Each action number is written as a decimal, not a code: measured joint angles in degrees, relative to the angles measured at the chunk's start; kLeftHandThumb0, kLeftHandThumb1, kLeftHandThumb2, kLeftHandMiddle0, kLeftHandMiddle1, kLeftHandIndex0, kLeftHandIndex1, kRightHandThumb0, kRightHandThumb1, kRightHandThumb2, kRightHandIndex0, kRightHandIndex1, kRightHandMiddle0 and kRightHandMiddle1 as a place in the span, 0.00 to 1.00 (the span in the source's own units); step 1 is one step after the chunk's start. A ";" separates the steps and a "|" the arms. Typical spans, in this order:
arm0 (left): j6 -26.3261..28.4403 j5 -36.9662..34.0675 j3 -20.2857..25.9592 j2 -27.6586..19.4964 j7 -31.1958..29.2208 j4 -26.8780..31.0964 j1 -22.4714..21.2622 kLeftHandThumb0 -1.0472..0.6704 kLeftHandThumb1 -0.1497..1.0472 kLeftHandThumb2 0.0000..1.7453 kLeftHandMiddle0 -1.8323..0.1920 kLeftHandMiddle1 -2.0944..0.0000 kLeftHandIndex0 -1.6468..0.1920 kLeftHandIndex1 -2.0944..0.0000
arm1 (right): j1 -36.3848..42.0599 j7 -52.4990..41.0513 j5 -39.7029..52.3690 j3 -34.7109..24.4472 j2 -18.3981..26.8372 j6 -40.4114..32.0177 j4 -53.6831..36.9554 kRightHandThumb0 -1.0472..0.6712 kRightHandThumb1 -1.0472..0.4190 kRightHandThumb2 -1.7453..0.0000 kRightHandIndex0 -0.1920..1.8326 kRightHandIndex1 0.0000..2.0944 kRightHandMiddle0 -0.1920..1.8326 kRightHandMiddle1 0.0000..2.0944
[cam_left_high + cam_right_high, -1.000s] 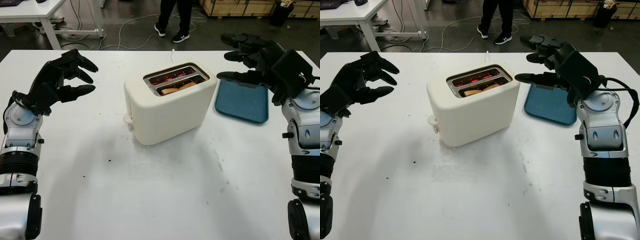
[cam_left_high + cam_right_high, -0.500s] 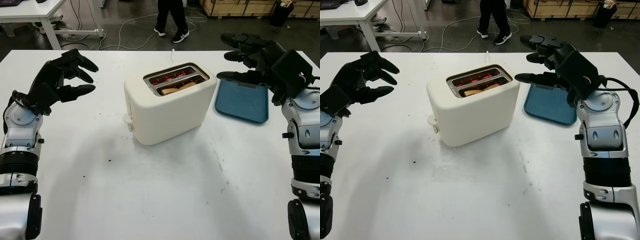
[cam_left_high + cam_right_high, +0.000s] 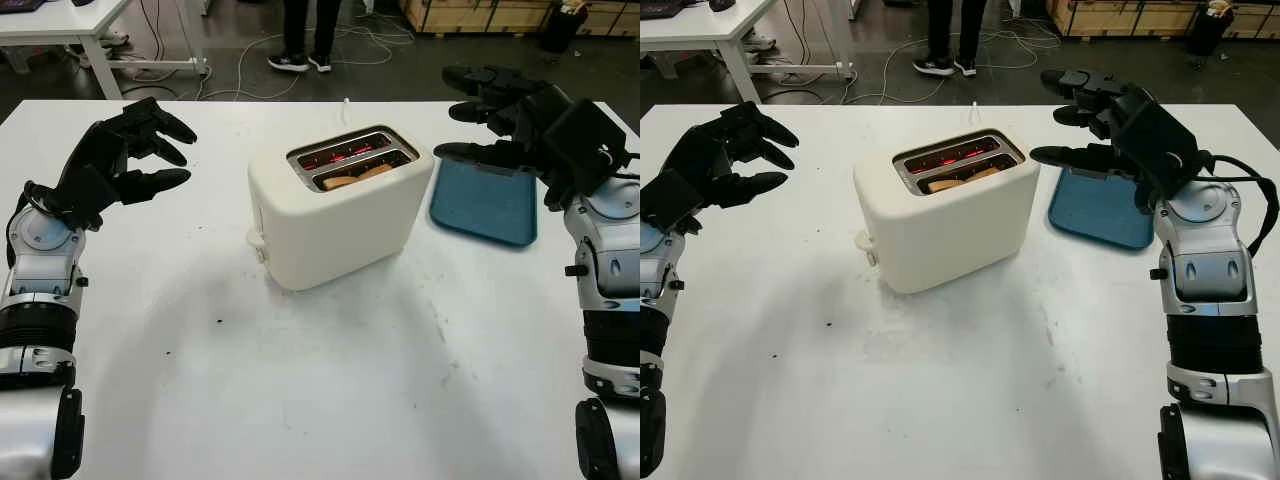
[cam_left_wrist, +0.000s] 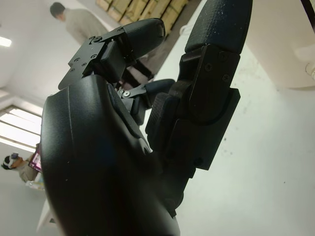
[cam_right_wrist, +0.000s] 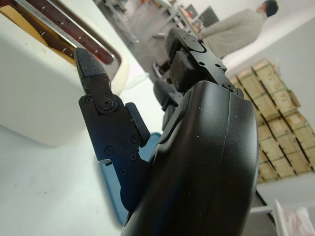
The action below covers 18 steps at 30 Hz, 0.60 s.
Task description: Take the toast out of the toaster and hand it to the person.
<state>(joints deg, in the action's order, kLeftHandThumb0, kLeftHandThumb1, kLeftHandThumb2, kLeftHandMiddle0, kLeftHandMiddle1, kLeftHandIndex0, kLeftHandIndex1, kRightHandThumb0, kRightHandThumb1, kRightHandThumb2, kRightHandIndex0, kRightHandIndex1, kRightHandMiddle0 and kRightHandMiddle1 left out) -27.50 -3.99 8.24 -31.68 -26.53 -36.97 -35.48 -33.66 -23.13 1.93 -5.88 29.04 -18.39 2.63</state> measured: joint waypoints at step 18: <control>-0.01 0.00 0.00 0.00 0.00 0.00 0.00 0.00 0.89 0.03 0.72 0.35 0.70 0.41 | 0.00 -0.01 0.05 -0.01 0.00 -0.05 0.00 0.42 0.22 1.00 0.13 0.40 0.34 0.01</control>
<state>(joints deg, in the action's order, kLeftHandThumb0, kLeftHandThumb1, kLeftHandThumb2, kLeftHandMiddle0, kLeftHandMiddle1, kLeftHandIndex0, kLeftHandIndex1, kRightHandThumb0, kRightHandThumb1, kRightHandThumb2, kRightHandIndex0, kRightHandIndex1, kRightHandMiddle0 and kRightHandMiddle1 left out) -27.51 -4.00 8.24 -31.67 -26.53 -36.97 -35.48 -33.66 -23.14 1.98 -5.89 29.04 -18.44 2.63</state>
